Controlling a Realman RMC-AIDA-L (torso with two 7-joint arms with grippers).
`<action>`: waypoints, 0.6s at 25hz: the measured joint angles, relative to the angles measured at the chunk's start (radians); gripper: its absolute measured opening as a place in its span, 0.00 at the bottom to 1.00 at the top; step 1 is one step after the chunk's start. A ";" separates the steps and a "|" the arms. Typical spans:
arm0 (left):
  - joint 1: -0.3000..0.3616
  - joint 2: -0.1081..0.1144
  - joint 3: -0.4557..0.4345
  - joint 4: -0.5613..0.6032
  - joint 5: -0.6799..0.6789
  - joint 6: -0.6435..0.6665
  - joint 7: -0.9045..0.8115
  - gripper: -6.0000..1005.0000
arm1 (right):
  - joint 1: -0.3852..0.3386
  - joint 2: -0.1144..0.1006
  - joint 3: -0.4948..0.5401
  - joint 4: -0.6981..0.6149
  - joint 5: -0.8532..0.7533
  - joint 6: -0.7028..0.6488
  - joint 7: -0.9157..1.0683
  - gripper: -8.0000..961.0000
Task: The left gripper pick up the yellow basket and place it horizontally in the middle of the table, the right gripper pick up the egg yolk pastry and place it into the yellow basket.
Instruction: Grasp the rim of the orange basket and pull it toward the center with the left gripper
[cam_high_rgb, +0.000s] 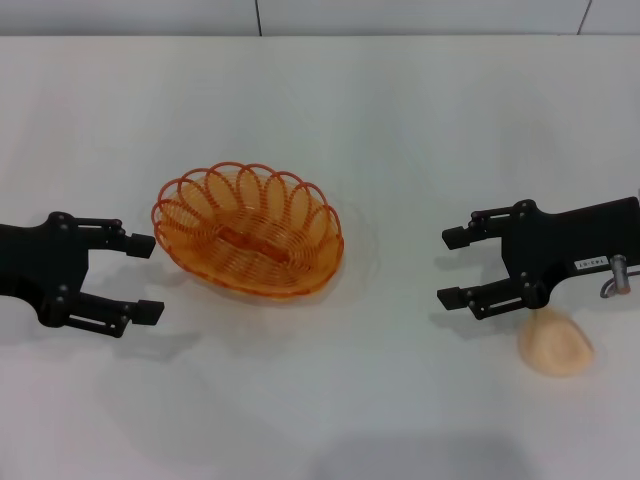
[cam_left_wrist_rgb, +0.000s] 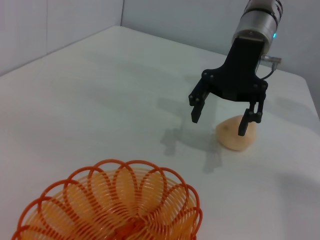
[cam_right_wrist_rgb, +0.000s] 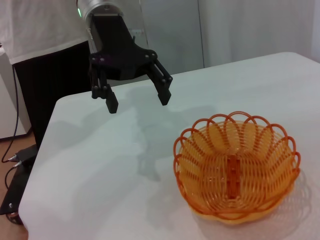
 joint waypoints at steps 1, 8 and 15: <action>0.000 0.000 0.000 0.000 0.000 0.000 0.000 0.86 | -0.001 0.000 0.000 0.000 0.000 0.000 -0.001 0.80; 0.000 -0.003 0.000 0.000 0.001 -0.002 0.000 0.86 | -0.006 0.001 0.000 0.000 0.004 0.001 -0.011 0.80; 0.000 -0.005 0.000 0.004 0.007 -0.008 -0.009 0.86 | -0.007 0.002 0.004 0.000 0.008 0.001 -0.023 0.80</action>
